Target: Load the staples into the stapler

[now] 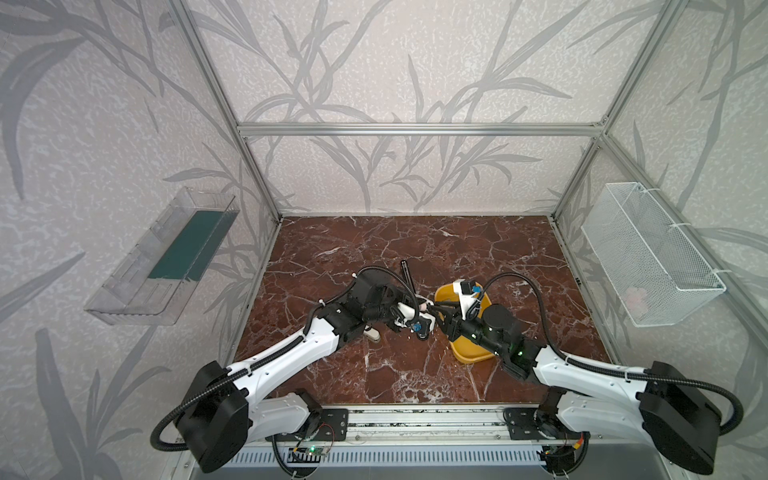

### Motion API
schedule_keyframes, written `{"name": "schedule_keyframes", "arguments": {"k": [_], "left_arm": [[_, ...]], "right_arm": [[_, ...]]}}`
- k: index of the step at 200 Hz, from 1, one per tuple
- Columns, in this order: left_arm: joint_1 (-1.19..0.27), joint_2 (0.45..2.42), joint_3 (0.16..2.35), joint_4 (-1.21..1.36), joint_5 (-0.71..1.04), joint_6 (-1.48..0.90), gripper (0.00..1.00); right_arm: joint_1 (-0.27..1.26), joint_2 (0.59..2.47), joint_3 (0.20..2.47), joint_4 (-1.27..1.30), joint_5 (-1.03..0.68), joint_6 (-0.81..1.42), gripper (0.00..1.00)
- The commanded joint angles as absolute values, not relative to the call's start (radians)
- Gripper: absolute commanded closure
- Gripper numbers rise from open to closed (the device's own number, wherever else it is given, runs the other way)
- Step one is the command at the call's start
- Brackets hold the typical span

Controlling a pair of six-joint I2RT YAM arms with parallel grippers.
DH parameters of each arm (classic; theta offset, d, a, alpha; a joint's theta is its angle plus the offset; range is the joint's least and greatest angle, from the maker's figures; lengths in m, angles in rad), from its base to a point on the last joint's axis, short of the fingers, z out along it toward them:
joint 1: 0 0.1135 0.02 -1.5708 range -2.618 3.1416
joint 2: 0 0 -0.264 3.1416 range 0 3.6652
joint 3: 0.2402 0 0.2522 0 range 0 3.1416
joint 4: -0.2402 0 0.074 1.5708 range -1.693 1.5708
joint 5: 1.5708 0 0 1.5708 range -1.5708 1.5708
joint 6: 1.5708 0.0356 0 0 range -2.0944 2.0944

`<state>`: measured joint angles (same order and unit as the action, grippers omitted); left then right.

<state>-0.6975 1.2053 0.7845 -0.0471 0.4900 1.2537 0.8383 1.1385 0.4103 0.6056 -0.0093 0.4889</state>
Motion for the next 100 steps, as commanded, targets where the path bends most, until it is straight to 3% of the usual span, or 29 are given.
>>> {"name": "schedule_keyframes", "arguments": {"k": [1, 32, 100], "left_arm": [[-0.706, 1.166, 0.773, -0.049, 0.557, 1.273, 1.0], [-0.706, 1.16, 0.774, -0.05, 0.575, 1.267, 1.0], [-0.7, 1.155, 0.79, -0.036, 0.591, 1.199, 1.0]], "right_arm": [[0.827, 1.151, 0.436, 0.538, 0.083, 0.502, 0.74], [0.827, 1.172, 0.442, 0.536, 0.078, 0.508, 0.78], [0.827, 1.169, 0.446, 0.533, 0.068, 0.491, 0.77]]}}
